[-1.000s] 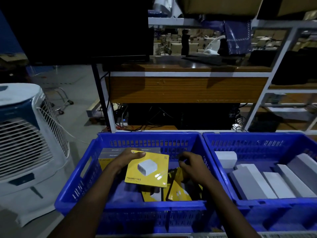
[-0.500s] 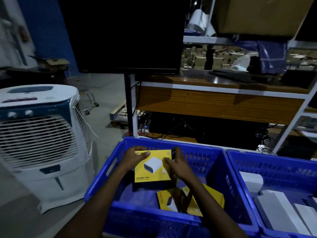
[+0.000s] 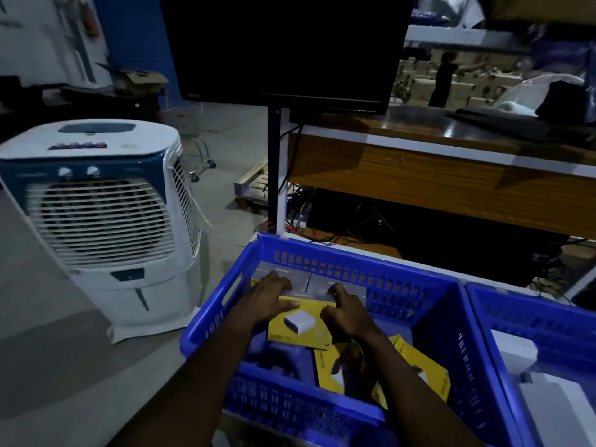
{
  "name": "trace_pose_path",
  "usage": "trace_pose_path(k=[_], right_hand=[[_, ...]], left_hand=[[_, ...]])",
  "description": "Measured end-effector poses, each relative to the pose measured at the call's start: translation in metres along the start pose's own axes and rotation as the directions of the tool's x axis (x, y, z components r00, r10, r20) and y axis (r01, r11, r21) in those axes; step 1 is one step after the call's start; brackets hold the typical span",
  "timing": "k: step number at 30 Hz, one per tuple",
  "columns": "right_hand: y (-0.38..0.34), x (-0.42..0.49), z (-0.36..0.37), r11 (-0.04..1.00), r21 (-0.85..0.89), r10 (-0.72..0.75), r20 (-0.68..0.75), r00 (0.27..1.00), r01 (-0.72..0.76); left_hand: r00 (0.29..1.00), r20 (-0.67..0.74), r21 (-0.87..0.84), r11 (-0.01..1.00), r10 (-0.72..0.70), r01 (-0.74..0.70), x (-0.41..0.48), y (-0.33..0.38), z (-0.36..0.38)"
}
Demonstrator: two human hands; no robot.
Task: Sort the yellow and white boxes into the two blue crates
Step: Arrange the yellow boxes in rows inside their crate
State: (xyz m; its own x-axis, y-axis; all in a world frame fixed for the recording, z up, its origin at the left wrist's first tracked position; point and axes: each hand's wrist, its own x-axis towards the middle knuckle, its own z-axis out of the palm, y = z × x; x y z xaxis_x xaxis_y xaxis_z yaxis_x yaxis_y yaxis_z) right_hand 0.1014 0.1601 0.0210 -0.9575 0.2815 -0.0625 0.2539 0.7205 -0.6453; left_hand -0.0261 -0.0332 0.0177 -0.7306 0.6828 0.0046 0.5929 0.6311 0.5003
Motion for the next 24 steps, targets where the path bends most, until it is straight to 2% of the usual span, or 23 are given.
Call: trace_pose_path(k=[3, 9, 12, 15, 18, 20, 24], right_hand=[[-0.001, 0.002, 0.003, 0.998, 0.027, -0.063, -0.005, 0.998, 0.063], [-0.002, 0.014, 0.013, 0.992, 0.03, -0.121, -0.055, 0.991, 0.123], [-0.002, 0.017, 0.016, 0.993, -0.008, -0.117, -0.046, 0.992, 0.117], [-0.002, 0.015, 0.018, 0.994, -0.015, -0.11, -0.006, 0.994, 0.11], [0.001, 0.012, 0.02, 0.996, -0.008, -0.087, 0.02, 0.996, 0.087], [0.003, 0.014, 0.02, 0.997, -0.018, -0.075, 0.024, 0.997, 0.075], [0.005, 0.018, 0.022, 0.995, -0.052, -0.082, 0.077, 0.994, 0.086]], left_hand=[[1.0, 0.001, 0.068, 0.998, 0.011, -0.011, 0.001, -0.005, 0.001], [0.994, -0.109, 0.124, 0.992, -0.006, 0.019, 0.0, -0.008, -0.001], [0.993, -0.102, 0.271, 0.959, -0.053, 0.079, -0.002, -0.007, -0.002], [0.991, -0.094, 0.462, 0.878, -0.096, 0.129, -0.008, -0.003, -0.001], [0.982, -0.125, 0.482, 0.857, -0.141, 0.184, -0.01, 0.001, 0.004], [0.986, -0.071, 0.433, 0.886, -0.149, 0.164, -0.007, 0.006, 0.004], [0.976, 0.168, 0.337, 0.939, -0.138, 0.075, -0.009, 0.014, 0.005]])
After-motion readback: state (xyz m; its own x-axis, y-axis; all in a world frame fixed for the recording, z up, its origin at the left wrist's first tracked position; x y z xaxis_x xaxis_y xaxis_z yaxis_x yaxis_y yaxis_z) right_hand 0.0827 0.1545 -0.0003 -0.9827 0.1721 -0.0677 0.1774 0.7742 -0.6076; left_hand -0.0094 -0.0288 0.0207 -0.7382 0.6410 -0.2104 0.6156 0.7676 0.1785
